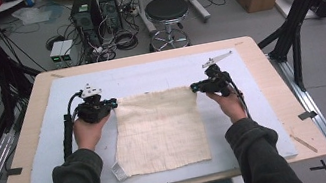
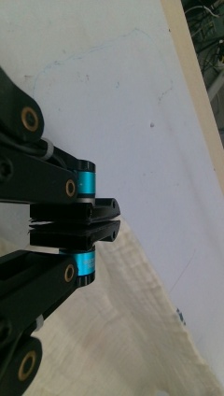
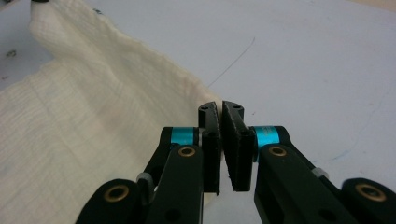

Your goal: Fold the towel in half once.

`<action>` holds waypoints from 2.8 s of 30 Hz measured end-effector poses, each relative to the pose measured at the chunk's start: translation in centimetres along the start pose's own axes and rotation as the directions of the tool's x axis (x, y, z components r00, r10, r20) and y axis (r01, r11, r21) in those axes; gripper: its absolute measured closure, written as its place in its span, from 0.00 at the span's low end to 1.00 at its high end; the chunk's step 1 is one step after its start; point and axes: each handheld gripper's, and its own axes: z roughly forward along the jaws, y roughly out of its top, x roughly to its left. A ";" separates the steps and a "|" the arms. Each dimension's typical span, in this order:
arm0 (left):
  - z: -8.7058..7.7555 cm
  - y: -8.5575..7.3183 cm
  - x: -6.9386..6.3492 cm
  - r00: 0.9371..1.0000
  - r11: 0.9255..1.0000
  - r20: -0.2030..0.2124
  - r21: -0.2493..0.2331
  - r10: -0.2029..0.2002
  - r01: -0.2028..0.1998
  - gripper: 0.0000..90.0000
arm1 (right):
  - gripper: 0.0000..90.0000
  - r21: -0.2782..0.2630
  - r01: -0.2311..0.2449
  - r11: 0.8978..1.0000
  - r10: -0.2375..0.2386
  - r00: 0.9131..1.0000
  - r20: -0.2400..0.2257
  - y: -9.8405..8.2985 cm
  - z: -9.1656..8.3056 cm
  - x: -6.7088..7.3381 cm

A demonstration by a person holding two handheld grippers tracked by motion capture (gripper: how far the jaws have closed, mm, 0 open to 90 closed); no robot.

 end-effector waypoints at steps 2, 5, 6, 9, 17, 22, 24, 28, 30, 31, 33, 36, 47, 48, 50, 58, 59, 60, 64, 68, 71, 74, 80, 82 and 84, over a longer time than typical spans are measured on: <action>-0.2 0.0 -0.1 1.000 1.000 0.001 0.001 0.012 -0.012 0.97 | 0.95 0.002 0.009 1.000 -0.009 1.000 -0.001 -0.1 -0.1 0.1; -0.4 -0.2 -0.2 1.000 1.000 0.009 -0.008 0.019 -0.018 0.97 | 0.95 0.004 0.005 1.000 -0.005 1.000 -0.011 -0.3 -0.2 0.3; -0.5 -0.3 -0.2 1.000 1.000 0.013 -0.010 0.025 -0.025 0.97 | 0.95 0.008 0.006 1.000 -0.006 1.000 -0.009 -0.4 -0.3 0.3; -0.8 -0.4 -0.4 0.999 0.999 0.022 -0.015 0.042 -0.042 0.97 | 0.95 0.001 0.007 1.000 -0.007 1.000 -0.017 -0.6 -0.6 0.5; -1.2 -0.2 -0.8 0.998 0.998 0.024 -0.031 0.056 -0.055 0.97 | 0.95 -0.010 0.022 1.000 -0.023 0.999 -0.034 -0.9 -1.4 1.3; -1.7 -0.2 -0.9 0.997 0.997 0.034 -0.028 0.067 -0.066 0.97 | 0.95 -0.019 0.049 0.999 -0.050 0.998 -0.041 -0.7 -1.9 2.2; -1.9 -0.2 -1.1 0.996 0.996 0.035 -0.036 0.078 -0.077 0.97 | 0.95 -0.019 0.057 0.998 -0.058 0.998 -0.039 -0.7 -2.0 2.4; -2.2 -0.7 -1.2 0.995 0.995 0.045 -0.032 0.093 -0.091 0.97 | 0.95 -0.011 0.058 0.998 -0.058 0.997 -0.055 -0.7 -2.4 2.6; -2.5 -1.0 -1.4 0.994 0.995 0.046 -0.039 0.097 -0.095 0.97 | 0.95 -0.006 0.057 0.998 -0.057 0.997 -0.056 -0.8 -2.7 2.7; -2.6 -1.2 -1.4 0.994 0.995 0.049 -0.037 0.097 -0.095 0.97 | 0.95 -0.007 0.056 0.998 -0.056 0.997 -0.061 -0.9 -2.8 2.8; -2.9 -1.5 -1.5 0.994 0.995 0.059 -0.046 0.096 -0.093 0.97 | 0.95 -0.005 0.054 0.999 -0.054 0.997 -0.062 -1.0 -2.9 2.8; -3.3 -1.7 -1.8 0.990 0.992 0.073 -0.042 0.119 -0.116 0.97 | 0.95 -0.006 0.066 0.998 -0.067 0.996 -0.066 -1.1 -3.1 3.1; -4.1 -3.4 -3.1 0.981 0.986 0.106 -0.043 0.162 -0.159 0.97 | 0.95 0.002 0.066 0.998 -0.065 0.994 -0.083 -3.0 -3.2 3.9; -4.2 -3.6 -3.2 0.981 0.986 0.110 -0.049 0.162 -0.157 0.97 | 0.95 0.006 0.073 0.997 -0.072 0.994 -0.083 -3.1 -3.2 4.0; -4.4 -4.0 -3.3 0.980 0.986 0.112 -0.044 0.167 -0.163 0.97 | 0.95 0.009 0.086 0.996 -0.085 0.993 -0.084 -3.3 -3.1 4.2; -5.2 -5.0 -3.7 0.976 0.983 0.122 -0.048 0.181 -0.176 0.97 | 0.95 0.013 0.098 0.995 -0.096 0.991 -0.091 -4.1 -3.4 4.9; -5.3 -5.1 -3.8 0.975 0.983 0.124 -0.049 0.182 -0.177 0.97 | 0.95 0.020 0.095 0.995 -0.093 0.992 -0.089 -4.3 -3.5 5.1; -5.4 -5.3 -3.9 0.974 0.983 0.129 -0.049 0.184 -0.179 0.97 | 0.95 0.025 0.100 0.995 -0.097 0.991 -0.090 -4.4 -3.5 5.2; -5.6 -5.9 -4.2 0.972 0.980 0.131 -0.053 0.195 -0.189 0.97 | 0.95 0.021 0.104 0.994 -0.102 0.991 -0.092 -4.9 -3.6 5.5; -5.9 -6.2 -4.5 0.966 0.977 0.142 -0.055 0.214 -0.208 0.97 | 0.95 0.036 0.108 0.994 -0.104 0.990 -0.095 -5.4 -3.5 5.7; -6.1 -6.2 -4.9 0.962 0.973 0.148 -0.065 0.231 -0.223 0.97 | 0.95 0.039 0.113 0.993 -0.109 0.989 -0.101 -5.8 -3.5 6.0; -6.3 -6.4 -5.2 0.957 0.968 0.148 -0.061 0.250 -0.244 0.97 | 0.95 0.031 0.112 0.993 -0.109 0.988 -0.106 -6.2 -3.8 6.3; -6.6 -7.6 -5.2 0.959 0.971 0.154 -0.058 0.238 -0.231 0.97 | 0.95 0.025 0.114 0.993 -0.111 0.988 -0.111 -6.9 -4.0 6.6; -6.7 -7.7 -5.2 0.960 0.972 0.150 -0.060 0.235 -0.229 0.97 | 0.95 0.028 0.116 0.993 -0.113 0.988 -0.109 -7.0 -4.1 6.7; -6.9 -7.8 -5.3 0.960 0.971 0.152 -0.063 0.236 -0.229 0.97 | 0.95 0.032 0.123 0.992 -0.119 0.987 -0.108 -7.1 -4.1 6.8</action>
